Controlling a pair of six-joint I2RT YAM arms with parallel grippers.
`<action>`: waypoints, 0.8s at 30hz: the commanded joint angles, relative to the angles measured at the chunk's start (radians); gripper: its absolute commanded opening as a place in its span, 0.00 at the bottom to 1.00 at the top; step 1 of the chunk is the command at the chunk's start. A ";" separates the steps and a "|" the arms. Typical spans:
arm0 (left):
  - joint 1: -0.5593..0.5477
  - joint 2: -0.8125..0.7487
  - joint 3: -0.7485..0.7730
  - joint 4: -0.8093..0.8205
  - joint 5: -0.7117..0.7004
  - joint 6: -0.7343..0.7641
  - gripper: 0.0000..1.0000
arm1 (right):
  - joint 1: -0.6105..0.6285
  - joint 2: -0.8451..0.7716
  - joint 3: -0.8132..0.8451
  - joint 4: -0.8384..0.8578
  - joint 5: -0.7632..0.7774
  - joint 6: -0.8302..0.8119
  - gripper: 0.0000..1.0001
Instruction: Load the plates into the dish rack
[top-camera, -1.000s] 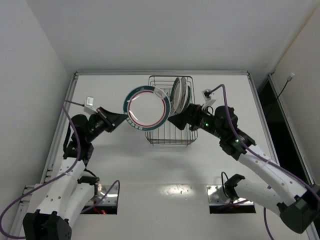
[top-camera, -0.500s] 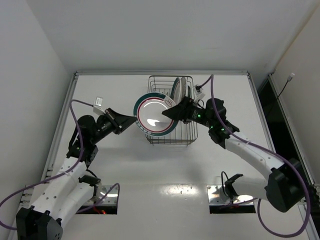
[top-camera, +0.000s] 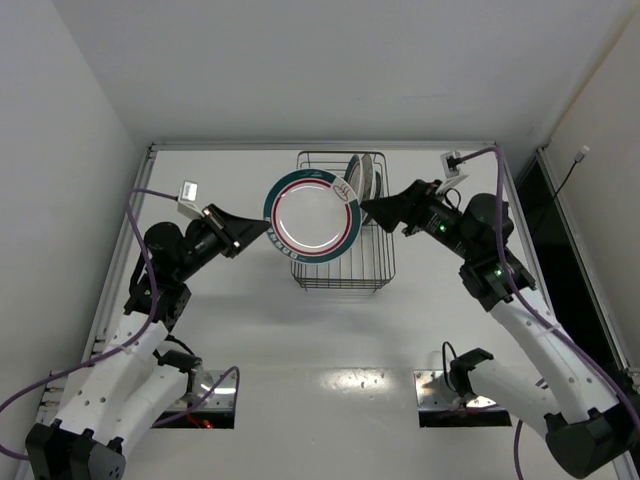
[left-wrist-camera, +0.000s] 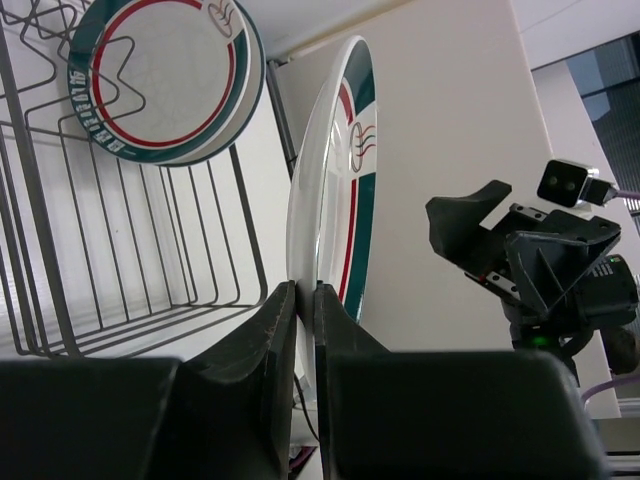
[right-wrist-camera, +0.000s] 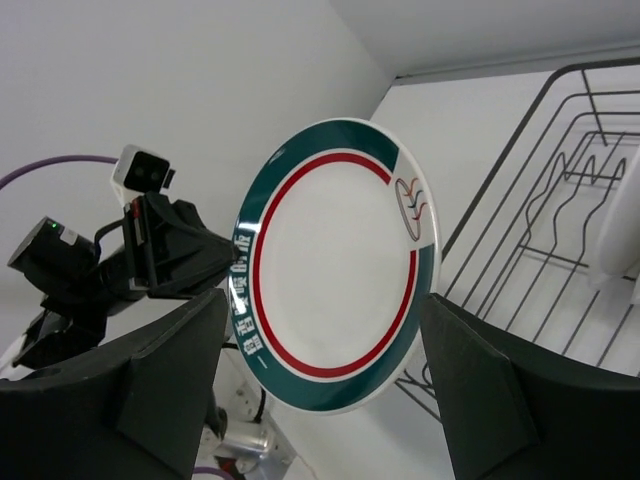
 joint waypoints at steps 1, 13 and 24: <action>-0.011 -0.025 0.041 0.074 0.006 -0.024 0.00 | -0.014 -0.011 -0.008 -0.046 0.030 -0.044 0.74; -0.023 -0.035 0.091 0.113 0.027 -0.089 0.00 | -0.023 0.099 -0.200 0.279 -0.171 0.137 0.77; -0.125 -0.016 0.009 0.113 0.013 -0.089 0.00 | -0.023 0.177 -0.187 0.472 -0.233 0.255 0.02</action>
